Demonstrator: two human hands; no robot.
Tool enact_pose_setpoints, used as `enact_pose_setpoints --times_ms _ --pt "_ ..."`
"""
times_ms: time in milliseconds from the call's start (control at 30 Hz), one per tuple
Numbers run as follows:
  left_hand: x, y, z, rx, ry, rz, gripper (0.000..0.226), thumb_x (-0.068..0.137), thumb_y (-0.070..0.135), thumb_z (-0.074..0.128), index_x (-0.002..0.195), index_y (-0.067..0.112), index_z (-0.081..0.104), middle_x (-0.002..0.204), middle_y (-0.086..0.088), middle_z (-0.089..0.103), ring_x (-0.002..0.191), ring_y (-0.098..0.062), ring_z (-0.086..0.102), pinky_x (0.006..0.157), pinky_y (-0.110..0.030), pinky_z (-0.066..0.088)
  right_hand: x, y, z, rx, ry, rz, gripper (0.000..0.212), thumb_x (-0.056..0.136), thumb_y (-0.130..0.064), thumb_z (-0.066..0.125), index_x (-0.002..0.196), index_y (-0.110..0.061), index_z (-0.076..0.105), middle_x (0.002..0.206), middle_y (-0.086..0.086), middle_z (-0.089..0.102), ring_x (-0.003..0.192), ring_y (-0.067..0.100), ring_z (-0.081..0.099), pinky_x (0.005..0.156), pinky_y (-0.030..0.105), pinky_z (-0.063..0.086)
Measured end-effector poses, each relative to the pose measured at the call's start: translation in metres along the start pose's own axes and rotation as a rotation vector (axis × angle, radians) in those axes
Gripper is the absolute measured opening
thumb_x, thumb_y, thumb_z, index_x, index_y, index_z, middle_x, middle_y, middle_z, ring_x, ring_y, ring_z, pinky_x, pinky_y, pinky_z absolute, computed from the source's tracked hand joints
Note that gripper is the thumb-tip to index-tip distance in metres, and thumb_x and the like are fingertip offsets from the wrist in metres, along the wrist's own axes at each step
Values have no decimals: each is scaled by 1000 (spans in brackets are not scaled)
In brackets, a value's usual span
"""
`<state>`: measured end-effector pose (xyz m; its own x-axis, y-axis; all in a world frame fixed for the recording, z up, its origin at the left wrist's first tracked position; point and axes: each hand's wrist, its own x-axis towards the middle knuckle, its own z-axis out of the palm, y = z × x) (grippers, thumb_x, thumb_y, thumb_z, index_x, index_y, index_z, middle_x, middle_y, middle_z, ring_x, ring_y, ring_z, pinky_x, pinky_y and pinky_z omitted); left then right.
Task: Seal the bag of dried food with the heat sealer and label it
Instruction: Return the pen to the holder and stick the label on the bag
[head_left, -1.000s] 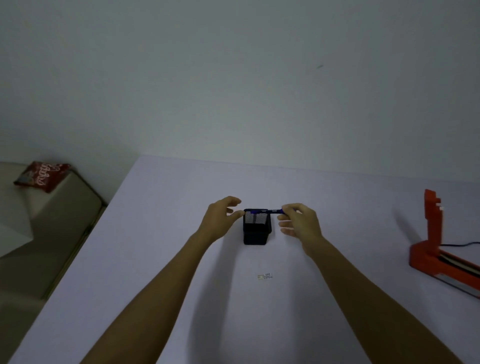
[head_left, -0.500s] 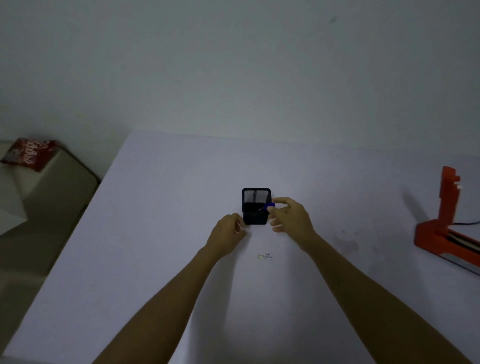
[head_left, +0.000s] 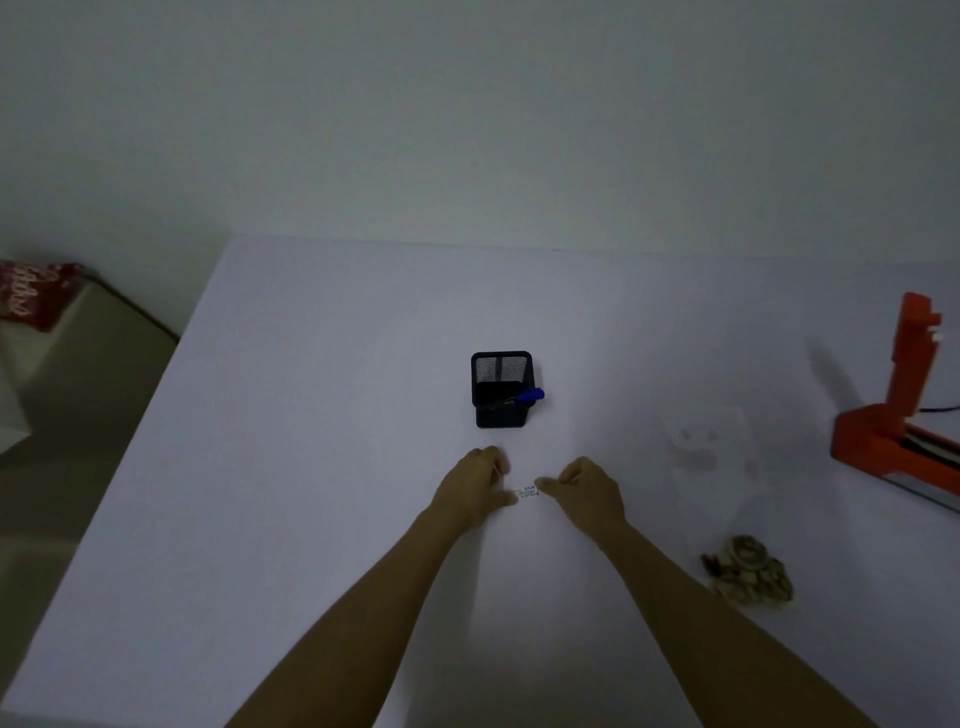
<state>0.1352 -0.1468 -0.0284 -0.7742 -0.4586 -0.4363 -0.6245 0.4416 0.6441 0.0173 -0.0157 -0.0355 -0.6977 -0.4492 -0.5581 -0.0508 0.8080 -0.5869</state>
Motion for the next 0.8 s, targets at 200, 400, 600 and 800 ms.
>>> enact_pose_setpoints --times_ms 200,400,600,800 --pt "3 2 3 106 -12 8 42 78 24 76 110 9 53 105 -8 53 87 -18 50 71 -25 41 5 0 3 -102 -19 6 41 77 -39 75 67 -18 41 67 -3 48 56 8 43 47 22 33" --pt "3 11 18 357 45 66 50 82 29 71 121 7 51 116 -12 58 100 -28 59 82 -37 51 13 -3 4 -167 -49 74 44 77 -40 76 65 -17 41 66 -2 47 55 9 43 45 23 32" --pt "4 19 25 332 47 42 31 86 18 66 109 2 55 111 -16 58 95 -29 59 78 -35 49 14 -2 5 -172 -54 61 47 77 -39 76 61 -15 39 60 -1 45 51 10 41 43 23 30" --pt "7 20 28 293 22 -8 15 88 13 62 98 3 60 107 -15 55 91 -29 59 77 -34 50 13 1 7 -154 -46 41 46 77 -37 77 60 -16 39 59 -2 45 50 9 40 42 23 28"
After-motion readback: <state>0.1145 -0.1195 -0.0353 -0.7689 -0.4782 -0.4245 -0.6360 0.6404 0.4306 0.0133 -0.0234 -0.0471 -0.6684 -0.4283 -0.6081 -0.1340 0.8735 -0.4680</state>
